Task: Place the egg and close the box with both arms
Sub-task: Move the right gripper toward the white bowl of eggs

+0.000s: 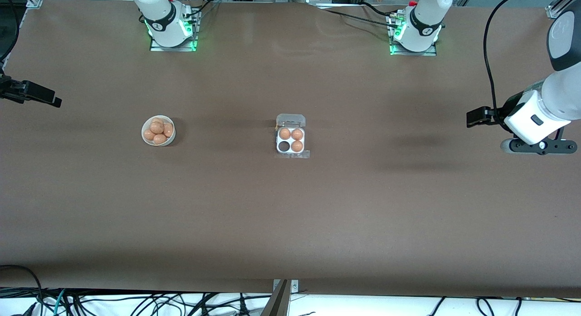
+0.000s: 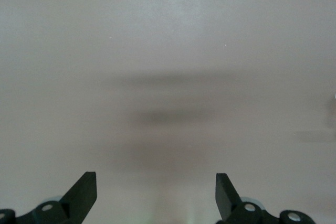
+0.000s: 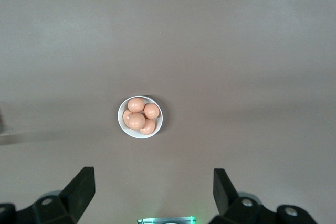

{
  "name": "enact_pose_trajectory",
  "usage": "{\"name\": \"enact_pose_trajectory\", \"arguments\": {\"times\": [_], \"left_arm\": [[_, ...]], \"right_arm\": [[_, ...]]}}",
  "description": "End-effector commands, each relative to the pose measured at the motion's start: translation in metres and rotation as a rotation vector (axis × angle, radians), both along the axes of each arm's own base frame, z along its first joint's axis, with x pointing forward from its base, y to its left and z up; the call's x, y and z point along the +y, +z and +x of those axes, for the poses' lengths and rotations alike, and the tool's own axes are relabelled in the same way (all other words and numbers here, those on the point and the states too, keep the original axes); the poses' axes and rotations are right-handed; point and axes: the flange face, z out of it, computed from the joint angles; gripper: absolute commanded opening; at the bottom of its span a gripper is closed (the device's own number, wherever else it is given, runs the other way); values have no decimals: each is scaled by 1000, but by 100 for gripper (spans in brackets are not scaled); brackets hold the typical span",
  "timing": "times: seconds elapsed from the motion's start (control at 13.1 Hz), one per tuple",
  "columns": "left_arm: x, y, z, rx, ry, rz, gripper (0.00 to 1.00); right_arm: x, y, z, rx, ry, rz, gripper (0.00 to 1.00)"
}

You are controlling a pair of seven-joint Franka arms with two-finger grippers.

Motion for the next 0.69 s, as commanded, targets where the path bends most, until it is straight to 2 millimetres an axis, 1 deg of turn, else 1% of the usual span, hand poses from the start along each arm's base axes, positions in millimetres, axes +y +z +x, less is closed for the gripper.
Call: {"name": "enact_pose_trajectory", "arguments": {"times": [0.0,0.38,0.46,0.61], "left_arm": [[-7,3,6,-5,-5,-1,100],[-7,3,6,-6,-3,-1,100],[-3,4,6,-8,1,0,100],[-3,5,5,-8,1,-2,100]], "right_arm": [[3,7,2,-9,4,12,100],[4,9,1,-10,-8,10,100],[7,9,1,-10,-2,9,100],[8,8,1,-5,0,11,100]]}}
